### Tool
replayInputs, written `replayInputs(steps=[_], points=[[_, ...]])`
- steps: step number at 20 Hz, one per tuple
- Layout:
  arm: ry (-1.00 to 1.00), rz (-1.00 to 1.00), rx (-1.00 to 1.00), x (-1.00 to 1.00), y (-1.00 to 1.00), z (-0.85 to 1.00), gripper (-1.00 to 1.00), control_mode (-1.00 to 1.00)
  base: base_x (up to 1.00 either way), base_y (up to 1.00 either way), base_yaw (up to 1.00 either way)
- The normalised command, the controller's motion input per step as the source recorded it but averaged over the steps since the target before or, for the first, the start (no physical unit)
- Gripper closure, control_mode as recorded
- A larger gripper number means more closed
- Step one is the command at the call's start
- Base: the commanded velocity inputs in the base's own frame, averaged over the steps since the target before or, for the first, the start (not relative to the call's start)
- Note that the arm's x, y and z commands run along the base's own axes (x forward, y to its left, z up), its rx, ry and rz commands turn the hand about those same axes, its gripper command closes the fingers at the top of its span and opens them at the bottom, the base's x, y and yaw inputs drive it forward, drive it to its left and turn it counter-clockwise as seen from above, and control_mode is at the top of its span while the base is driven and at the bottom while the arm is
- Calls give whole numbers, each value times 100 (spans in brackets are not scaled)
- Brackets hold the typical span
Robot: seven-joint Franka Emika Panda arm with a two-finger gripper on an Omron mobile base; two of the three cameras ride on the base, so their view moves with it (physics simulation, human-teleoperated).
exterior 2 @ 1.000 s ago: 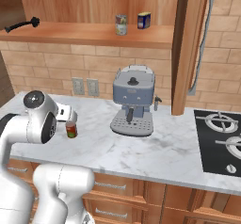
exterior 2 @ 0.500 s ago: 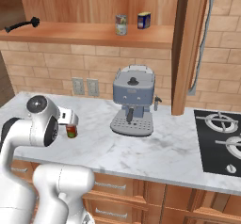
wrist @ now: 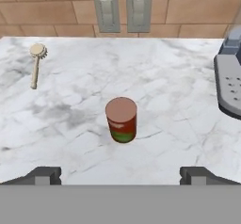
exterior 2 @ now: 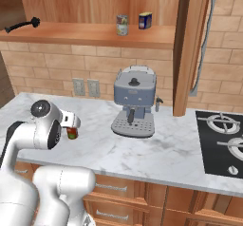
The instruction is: Pick the cans from the counter and place them in their designated side in the cabinet.
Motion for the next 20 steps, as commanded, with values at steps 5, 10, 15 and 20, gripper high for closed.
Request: replayInputs(steps=[5,10,15,20], points=[[0,0,0,19,9,-14,-100,-100,0,0,0],[2,0,0,20,8,-13,-100,-100,0,0,0],[3,0,0,24,1,-9,-100,-100,0,0,0],[4,0,0,25,0,-15,-100,-100,0,0,0]])
